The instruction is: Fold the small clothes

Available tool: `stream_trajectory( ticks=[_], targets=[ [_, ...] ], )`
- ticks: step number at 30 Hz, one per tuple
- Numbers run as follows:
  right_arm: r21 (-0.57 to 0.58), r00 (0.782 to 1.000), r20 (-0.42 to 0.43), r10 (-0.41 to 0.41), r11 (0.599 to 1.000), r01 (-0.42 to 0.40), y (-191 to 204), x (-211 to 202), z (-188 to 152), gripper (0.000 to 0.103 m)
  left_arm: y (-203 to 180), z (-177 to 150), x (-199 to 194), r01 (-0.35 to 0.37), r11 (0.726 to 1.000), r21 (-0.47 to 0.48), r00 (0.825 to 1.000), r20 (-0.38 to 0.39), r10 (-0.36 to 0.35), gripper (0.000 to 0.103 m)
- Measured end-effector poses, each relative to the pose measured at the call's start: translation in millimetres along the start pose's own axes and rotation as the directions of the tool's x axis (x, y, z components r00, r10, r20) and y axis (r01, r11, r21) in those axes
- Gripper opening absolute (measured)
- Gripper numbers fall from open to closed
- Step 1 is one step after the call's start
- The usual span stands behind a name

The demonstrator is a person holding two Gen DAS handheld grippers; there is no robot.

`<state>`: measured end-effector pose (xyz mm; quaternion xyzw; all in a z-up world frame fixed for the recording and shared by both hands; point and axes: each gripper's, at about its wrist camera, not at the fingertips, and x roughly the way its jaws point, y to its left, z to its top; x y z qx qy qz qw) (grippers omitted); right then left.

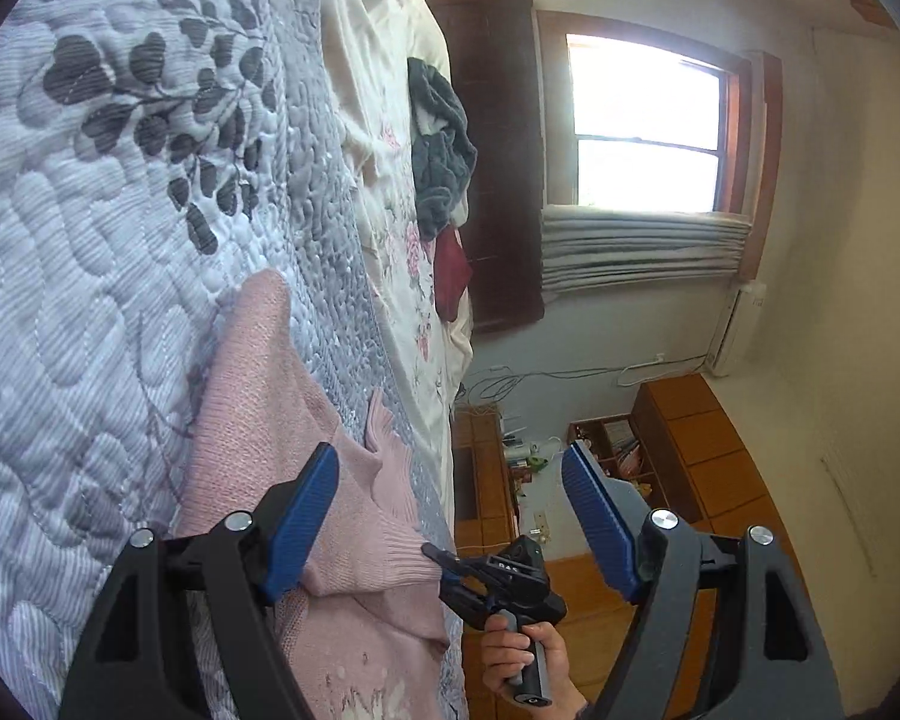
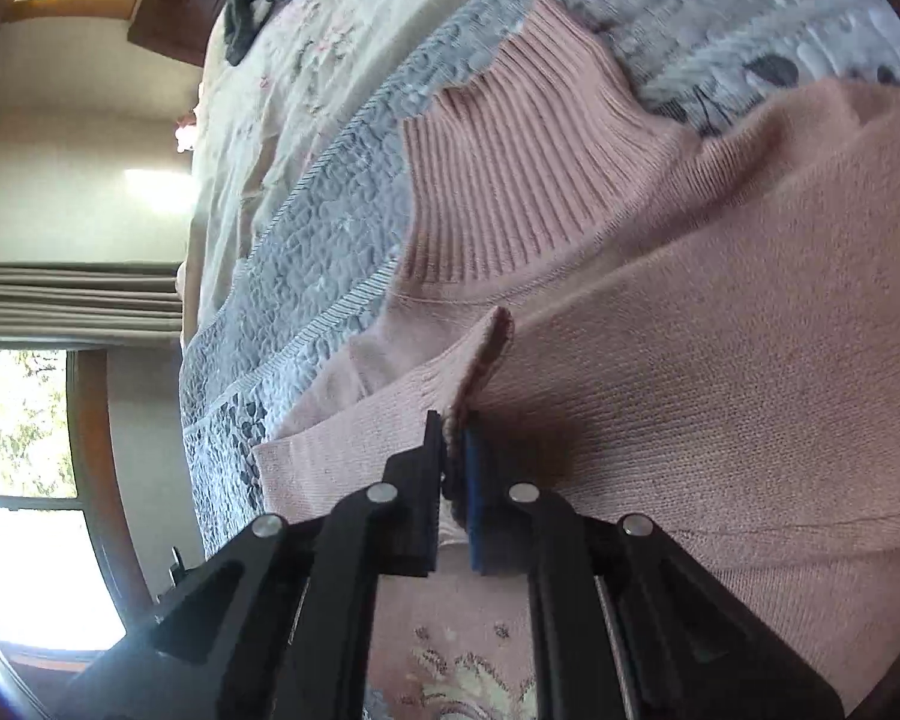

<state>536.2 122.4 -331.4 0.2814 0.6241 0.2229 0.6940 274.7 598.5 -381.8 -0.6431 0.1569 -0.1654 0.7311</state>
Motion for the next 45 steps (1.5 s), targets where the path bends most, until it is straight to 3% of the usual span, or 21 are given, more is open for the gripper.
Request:
stream_trajectory(
  ticks=[4, 7, 14, 25, 38, 42, 45],
  targets=[
    [-0.156, 0.996, 0.085, -0.021, 0.987, 0.034, 47.6, -58.0, 3.3, 0.005, -0.8, 0.0, -1.2, -0.001, 1.0, 0.009, 1.0, 0.002, 0.001, 0.077],
    [-0.216, 0.987, 0.158, -0.037, 0.974, 0.071, 59.8, -102.5, 7.7, 0.005, -0.5, -2.6, 5.1, -0.007, 1.0, 0.01, 1.0, -0.013, 0.007, 0.077],
    [-0.175, 0.959, 0.251, -0.132, 0.968, 0.179, 10.7, -160.7, 23.0, 0.005, 0.5, -8.4, 16.8, -0.025, 0.999, 0.023, 0.999, -0.036, 0.026, 0.077],
    [0.002, 0.953, 0.214, -0.212, 0.976, 0.217, -107.1, -148.1, 24.6, 0.005, 0.4, -20.7, 41.7, -0.058, 0.996, 0.067, 0.993, -0.096, 0.064, 0.076],
    [0.106, 0.978, 0.123, -0.168, 0.982, 0.156, -199.3, -107.9, 22.0, 0.005, -12.5, -43.3, 71.6, -0.155, 0.983, 0.1, 0.972, -0.163, 0.17, 0.076],
    [0.06, 0.967, 0.219, -0.127, 0.991, 0.117, -182.5, -145.9, 15.0, 0.014, -38.6, -32.7, 105.6, -0.178, 0.978, 0.113, 0.955, -0.218, 0.199, 0.077],
    [0.015, 0.981, 0.194, -0.019, 1.0, 0.017, -172.2, -151.2, 6.1, 0.014, -42.7, -28.6, 144.4, -0.232, 0.962, 0.143, 0.911, -0.314, 0.266, 0.078]
  ],
)
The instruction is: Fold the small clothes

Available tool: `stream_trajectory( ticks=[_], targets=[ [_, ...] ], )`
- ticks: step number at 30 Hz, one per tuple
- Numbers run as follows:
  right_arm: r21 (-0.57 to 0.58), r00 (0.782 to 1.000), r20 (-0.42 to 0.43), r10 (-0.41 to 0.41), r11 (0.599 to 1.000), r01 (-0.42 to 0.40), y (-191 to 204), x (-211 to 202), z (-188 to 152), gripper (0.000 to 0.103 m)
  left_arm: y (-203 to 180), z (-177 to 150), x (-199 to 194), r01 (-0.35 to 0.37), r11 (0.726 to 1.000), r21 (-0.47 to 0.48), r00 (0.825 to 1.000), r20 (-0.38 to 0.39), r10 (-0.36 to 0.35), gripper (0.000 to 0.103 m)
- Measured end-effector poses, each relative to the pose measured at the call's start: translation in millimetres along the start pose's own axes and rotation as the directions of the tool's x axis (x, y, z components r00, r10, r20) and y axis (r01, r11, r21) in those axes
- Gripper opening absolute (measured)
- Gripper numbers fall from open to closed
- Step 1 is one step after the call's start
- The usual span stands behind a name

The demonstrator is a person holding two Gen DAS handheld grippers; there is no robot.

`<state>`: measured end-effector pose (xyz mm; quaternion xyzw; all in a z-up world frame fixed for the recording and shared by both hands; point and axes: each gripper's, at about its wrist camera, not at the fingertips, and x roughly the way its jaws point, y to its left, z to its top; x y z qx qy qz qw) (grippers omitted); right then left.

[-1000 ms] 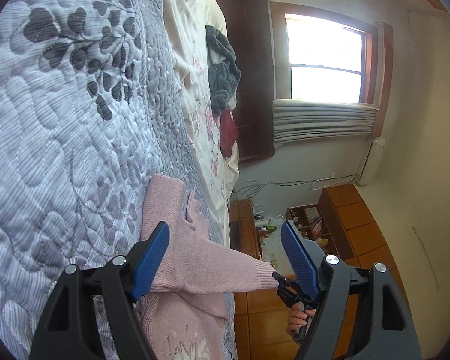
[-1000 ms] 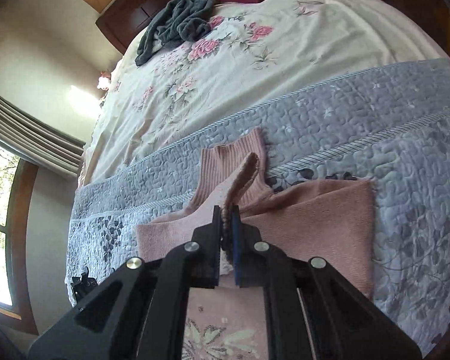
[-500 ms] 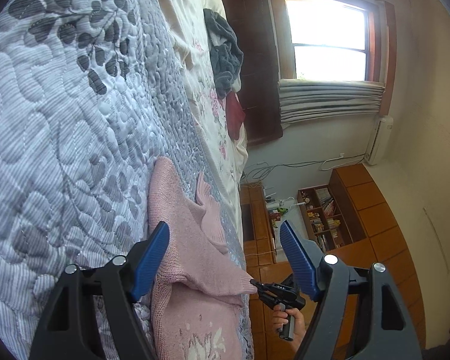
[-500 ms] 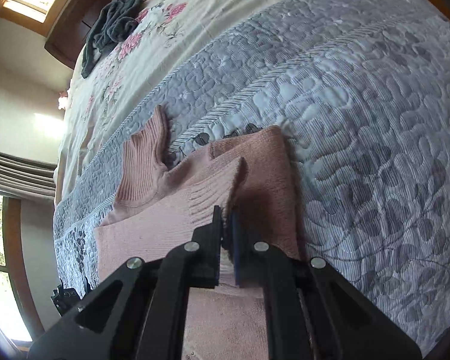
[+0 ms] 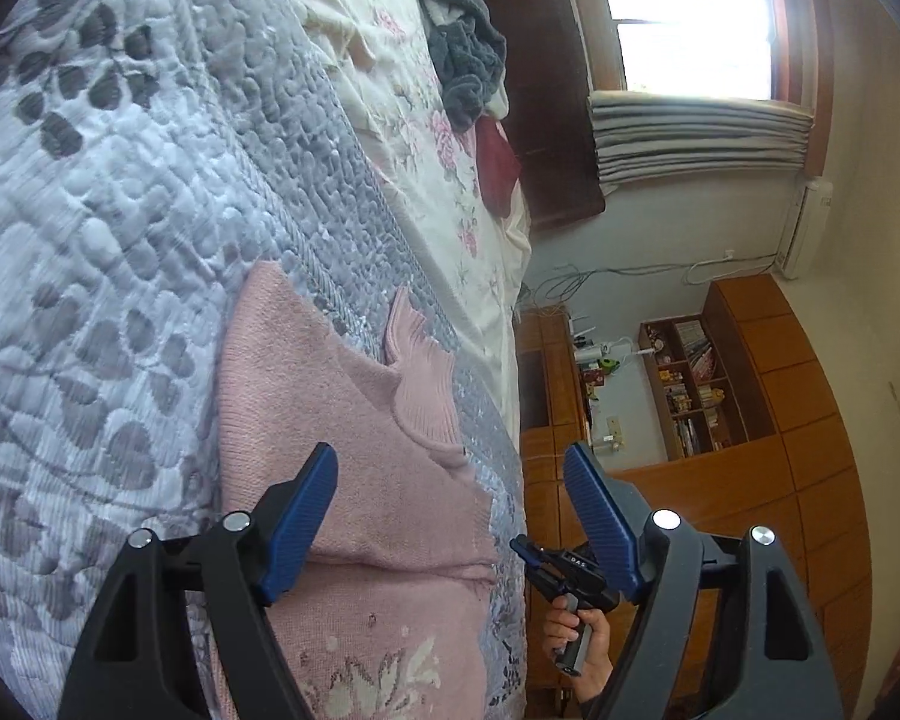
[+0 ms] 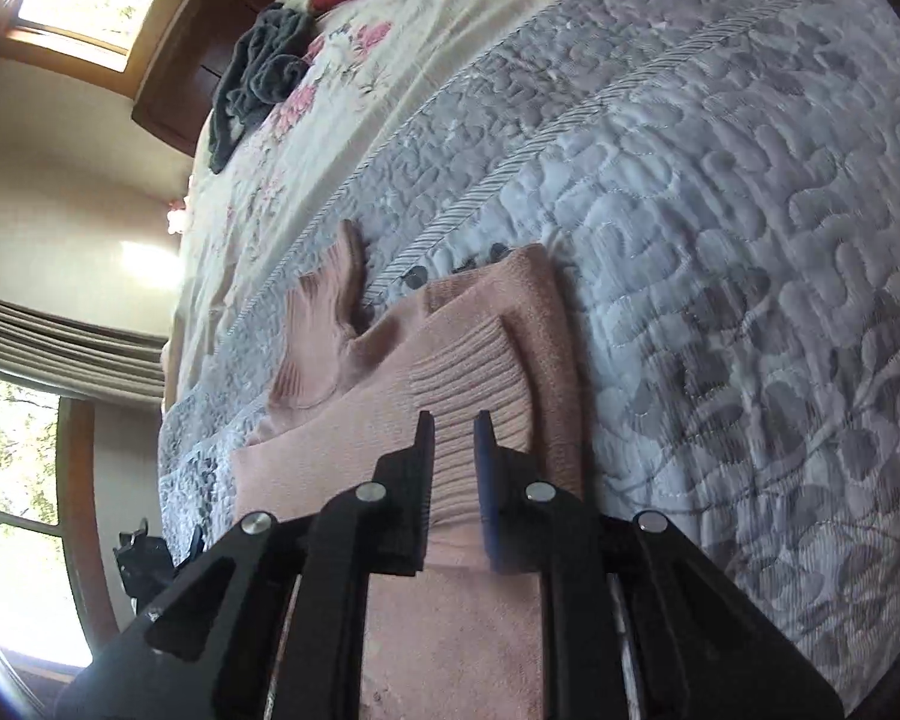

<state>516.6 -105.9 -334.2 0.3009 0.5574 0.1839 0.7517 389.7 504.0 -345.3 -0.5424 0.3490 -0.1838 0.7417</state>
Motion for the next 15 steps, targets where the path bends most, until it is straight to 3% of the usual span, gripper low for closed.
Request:
stream_trajectory(
  ticks=[4, 6, 7, 10, 11, 13, 15],
  targets=[
    [-0.013, 0.996, -0.09, 0.0, 1.0, -0.001, -11.4, 26.6, -11.1, 0.014, 18.3, 4.5, 44.0, -0.132, 0.991, -0.034, 0.983, -0.135, 0.126, 0.078],
    [0.022, 0.994, -0.113, -0.01, 1.0, 0.012, -31.9, 36.7, -11.7, 0.0, 33.8, 1.9, 59.4, -0.237, 0.971, -0.02, 0.957, -0.177, 0.23, 0.077],
    [0.037, 0.993, -0.119, 0.005, 0.999, 0.0, -39.1, 37.5, -11.2, 0.0, 39.9, 1.7, 63.1, -0.254, 0.967, -0.028, 0.951, -0.189, 0.245, 0.076],
    [0.0, 0.994, -0.107, 0.011, 1.0, -0.011, -30.7, 27.2, -6.5, 0.004, 31.0, 5.7, 63.6, -0.266, 0.964, -0.025, 0.947, -0.193, 0.256, 0.075],
    [-0.007, 0.995, -0.093, 0.031, 0.999, -0.031, -26.3, 22.8, -3.5, 0.012, 22.6, 6.7, 64.3, -0.241, 0.971, -0.001, 0.952, -0.194, 0.236, 0.075],
    [-0.009, 0.995, -0.076, 0.067, 0.998, -0.068, -20.4, 20.4, 5.6, 0.015, 7.8, 8.8, 69.8, -0.208, 0.977, 0.048, 0.955, -0.204, 0.213, 0.075],
    [-0.002, 0.994, -0.087, 0.065, 0.998, -0.065, -21.9, 30.1, 14.7, 0.016, 3.6, 14.0, 79.5, -0.24, 0.967, 0.08, 0.944, -0.214, 0.252, 0.075]
  ],
)
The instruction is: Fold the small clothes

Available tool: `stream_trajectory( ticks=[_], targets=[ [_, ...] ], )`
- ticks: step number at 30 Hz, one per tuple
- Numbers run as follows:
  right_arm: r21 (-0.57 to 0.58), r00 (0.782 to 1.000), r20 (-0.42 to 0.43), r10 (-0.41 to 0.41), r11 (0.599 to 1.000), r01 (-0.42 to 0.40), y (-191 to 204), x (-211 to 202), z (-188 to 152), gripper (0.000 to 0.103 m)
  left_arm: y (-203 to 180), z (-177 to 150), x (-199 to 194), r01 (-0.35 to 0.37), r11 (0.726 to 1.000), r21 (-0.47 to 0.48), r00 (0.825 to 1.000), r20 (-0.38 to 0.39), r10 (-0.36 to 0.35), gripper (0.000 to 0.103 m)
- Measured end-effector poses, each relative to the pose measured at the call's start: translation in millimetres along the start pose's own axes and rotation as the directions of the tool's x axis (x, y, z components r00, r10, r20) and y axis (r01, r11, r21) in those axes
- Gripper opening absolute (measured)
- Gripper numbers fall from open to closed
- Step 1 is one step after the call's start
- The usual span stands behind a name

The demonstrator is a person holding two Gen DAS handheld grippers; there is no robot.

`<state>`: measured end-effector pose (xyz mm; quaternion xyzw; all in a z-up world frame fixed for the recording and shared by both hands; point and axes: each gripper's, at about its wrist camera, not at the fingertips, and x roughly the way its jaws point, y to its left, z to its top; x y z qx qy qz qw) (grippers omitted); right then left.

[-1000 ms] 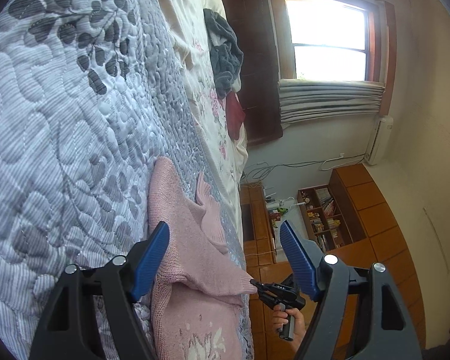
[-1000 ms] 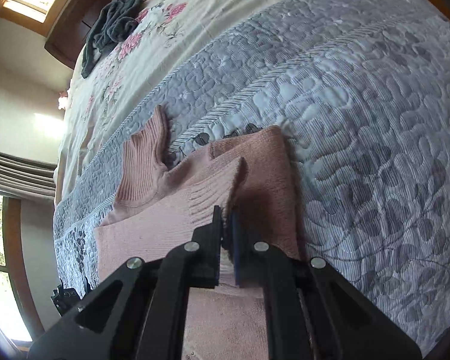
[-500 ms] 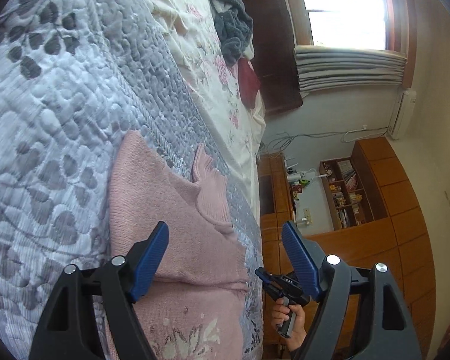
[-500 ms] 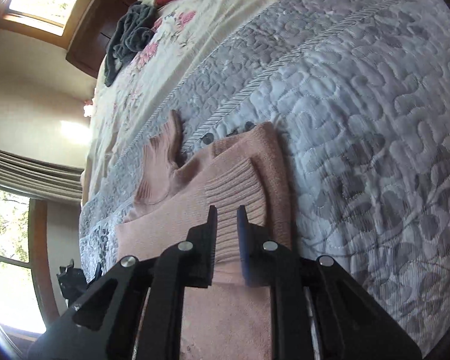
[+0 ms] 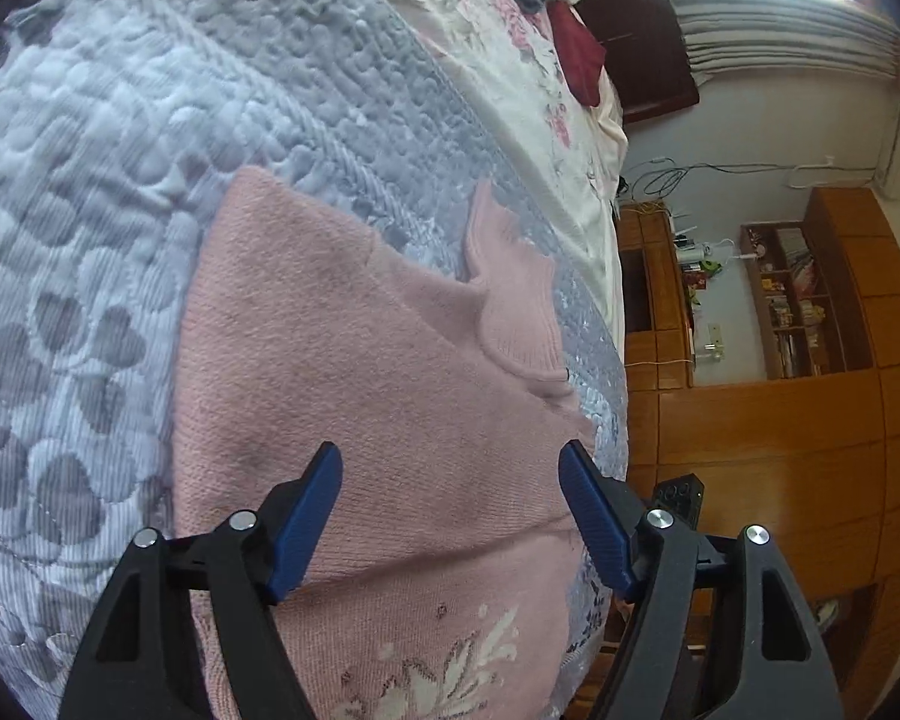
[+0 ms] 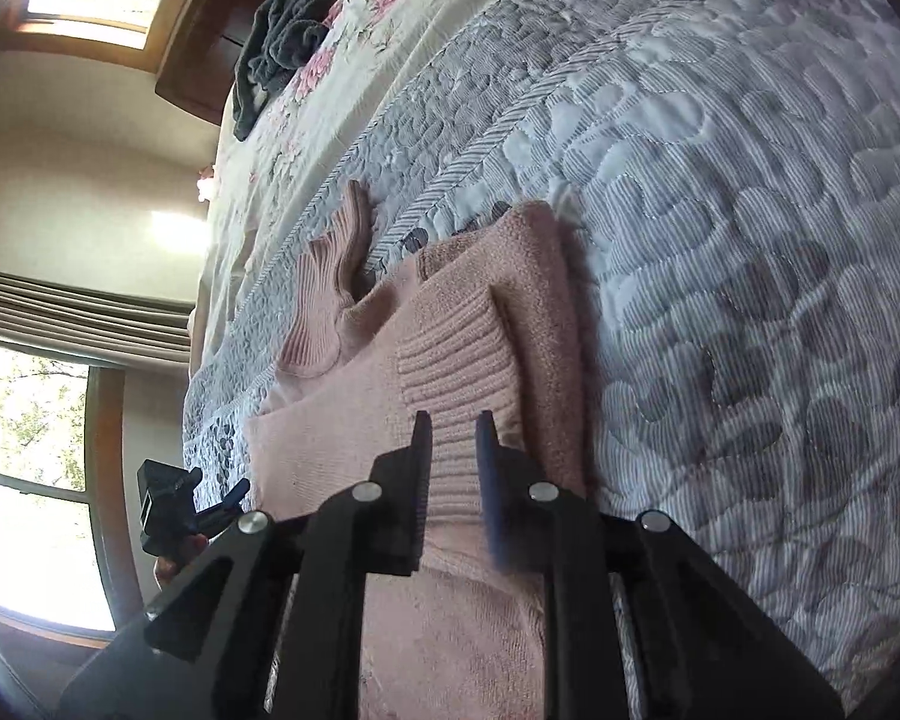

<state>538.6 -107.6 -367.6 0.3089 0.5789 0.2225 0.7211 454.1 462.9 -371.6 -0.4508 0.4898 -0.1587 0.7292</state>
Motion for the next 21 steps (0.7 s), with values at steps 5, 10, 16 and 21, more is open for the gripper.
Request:
stream_trajectory(
  ticks=[5, 10, 16, 21],
  targets=[
    [-0.012, 0.99, -0.071, -0.124, 0.992, 0.123, -6.4, 10.3, 17.5, 0.007, 4.6, 28.3, 33.4, -0.21, 0.977, -0.015, 0.966, -0.156, 0.206, 0.074],
    [-0.069, 1.0, -0.009, -0.03, 0.997, 0.03, 39.0, -3.9, 63.3, 0.016, -53.4, 86.5, 38.6, -0.138, 0.978, 0.154, 0.987, -0.057, 0.148, 0.076],
    [-0.04, 1.0, -0.027, 0.0, 0.999, -0.001, 71.8, 72.7, 128.8, 0.028, -77.4, 153.4, 113.3, -0.084, 0.981, 0.174, 0.995, -0.04, 0.092, 0.079],
    [-0.063, 0.998, -0.06, -0.012, 0.998, 0.008, 83.9, 130.6, 149.2, 0.032, -72.7, 173.3, 169.2, -0.115, 0.975, 0.191, 0.988, -0.078, 0.132, 0.077]
  ],
)
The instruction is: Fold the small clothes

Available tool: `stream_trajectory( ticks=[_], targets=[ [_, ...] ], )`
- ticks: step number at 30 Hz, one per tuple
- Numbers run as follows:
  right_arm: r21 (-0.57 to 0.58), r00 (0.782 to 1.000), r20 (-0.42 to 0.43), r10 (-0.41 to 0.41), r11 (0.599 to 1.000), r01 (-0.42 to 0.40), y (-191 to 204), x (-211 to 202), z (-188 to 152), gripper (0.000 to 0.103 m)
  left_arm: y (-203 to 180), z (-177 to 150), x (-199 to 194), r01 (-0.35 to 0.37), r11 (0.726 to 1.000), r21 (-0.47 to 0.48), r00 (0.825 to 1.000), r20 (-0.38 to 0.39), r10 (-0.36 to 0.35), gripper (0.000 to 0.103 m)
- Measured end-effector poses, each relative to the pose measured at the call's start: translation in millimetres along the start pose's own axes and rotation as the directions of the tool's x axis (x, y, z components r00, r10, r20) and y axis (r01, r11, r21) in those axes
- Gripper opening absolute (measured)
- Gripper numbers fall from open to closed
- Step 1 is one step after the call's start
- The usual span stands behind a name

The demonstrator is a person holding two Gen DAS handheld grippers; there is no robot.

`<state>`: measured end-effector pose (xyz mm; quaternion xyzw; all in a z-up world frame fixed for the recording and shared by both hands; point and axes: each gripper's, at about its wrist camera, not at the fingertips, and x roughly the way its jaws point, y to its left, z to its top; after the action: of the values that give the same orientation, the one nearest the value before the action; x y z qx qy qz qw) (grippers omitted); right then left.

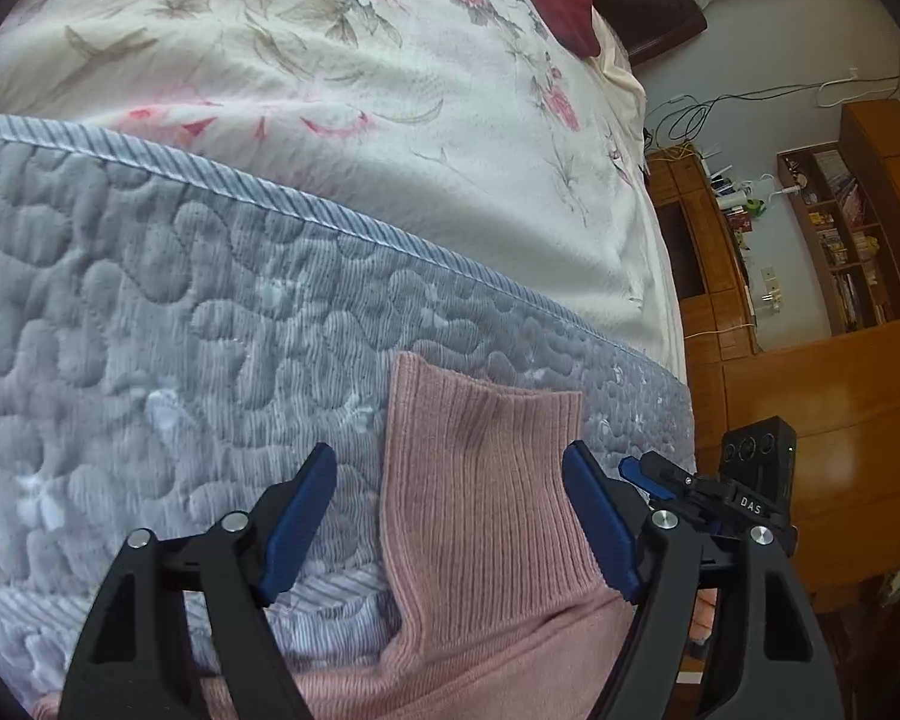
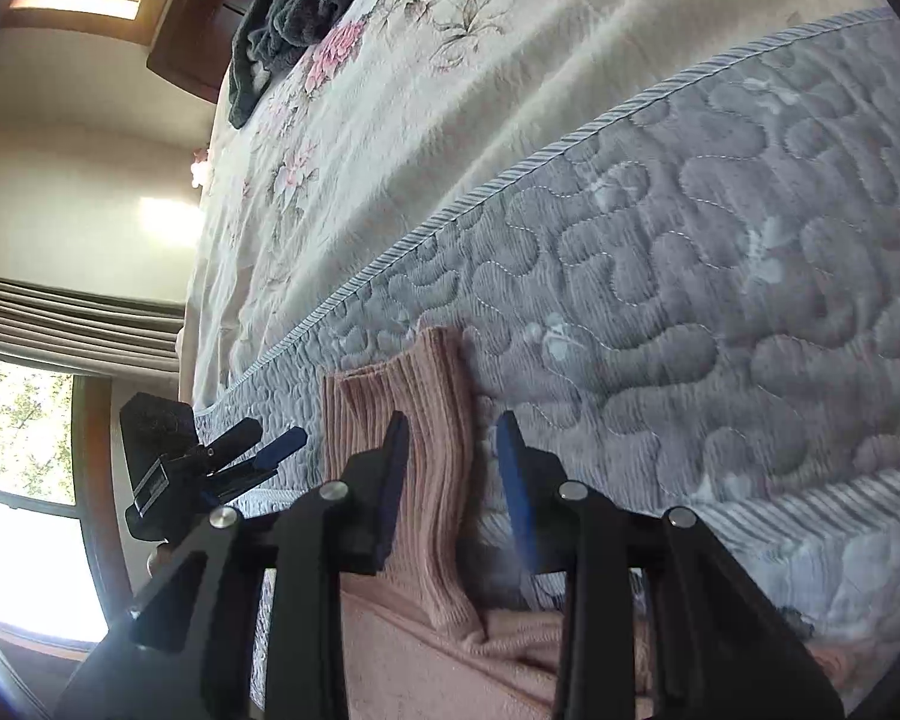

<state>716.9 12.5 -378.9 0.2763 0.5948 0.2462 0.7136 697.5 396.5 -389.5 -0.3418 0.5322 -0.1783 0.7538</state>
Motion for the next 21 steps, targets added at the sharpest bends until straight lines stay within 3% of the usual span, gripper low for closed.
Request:
stream_trajectory(
  ticks=[3, 6, 7, 8, 11, 12, 13, 17, 21],
  targets=[
    [-0.021, 0.999, -0.021, -0.03, 0.999, 0.03, -0.2, 23.9, 4.8, 0.032, 3.2, 0.2, 15.8, -0.016, 0.999, 0.028, 1.0, -0.01, 0.016, 0.076],
    [-0.03, 0.999, -0.016, -0.038, 0.999, 0.038, -2.1, 37.5, 8.9, 0.032, 4.4, 1.1, 19.1, -0.009, 0.999, 0.04, 1.0, -0.004, 0.009, 0.062],
    [-0.028, 0.999, -0.012, -0.03, 0.999, 0.03, -2.2, 39.7, 10.4, 0.032, 3.8, 2.0, 20.3, -0.013, 0.999, 0.047, 1.0, -0.006, 0.013, 0.055],
    [-0.028, 1.0, -0.011, -0.023, 0.999, 0.022, -2.4, 40.7, 10.6, 0.032, 3.5, 2.8, 22.5, -0.017, 0.998, 0.053, 1.0, -0.016, 0.017, 0.039],
    [-0.057, 0.999, -0.016, -0.033, 0.998, 0.032, 5.4, 45.2, 11.8, 0.03, 0.1, 1.5, 25.6, -0.052, 0.995, 0.081, 0.998, -0.027, 0.054, 0.007],
    [-0.077, 0.999, -0.022, -0.037, 0.996, 0.036, 10.5, 45.7, 11.3, 0.017, -1.9, 1.1, 23.7, -0.055, 0.995, 0.082, 0.998, -0.018, 0.056, 0.008],
    [-0.107, 0.999, -0.011, -0.049, 0.993, 0.048, 16.3, 42.5, 9.4, 0.012, -4.5, -0.1, 18.5, -0.055, 0.995, 0.085, 0.998, -0.003, 0.056, 0.007],
    [-0.168, 0.999, 0.051, -0.003, 0.986, 0.012, 41.0, 10.3, 0.2, 0.009, -30.3, -12.5, -25.6, 0.014, 0.991, 0.136, 0.998, 0.065, -0.023, 0.007],
    [-0.27, 0.994, 0.086, 0.067, 0.962, -0.041, 75.0, -44.9, -34.0, 0.008, -76.1, -48.2, -87.7, 0.041, 0.954, 0.296, 0.994, 0.089, -0.07, 0.007]
  ],
)
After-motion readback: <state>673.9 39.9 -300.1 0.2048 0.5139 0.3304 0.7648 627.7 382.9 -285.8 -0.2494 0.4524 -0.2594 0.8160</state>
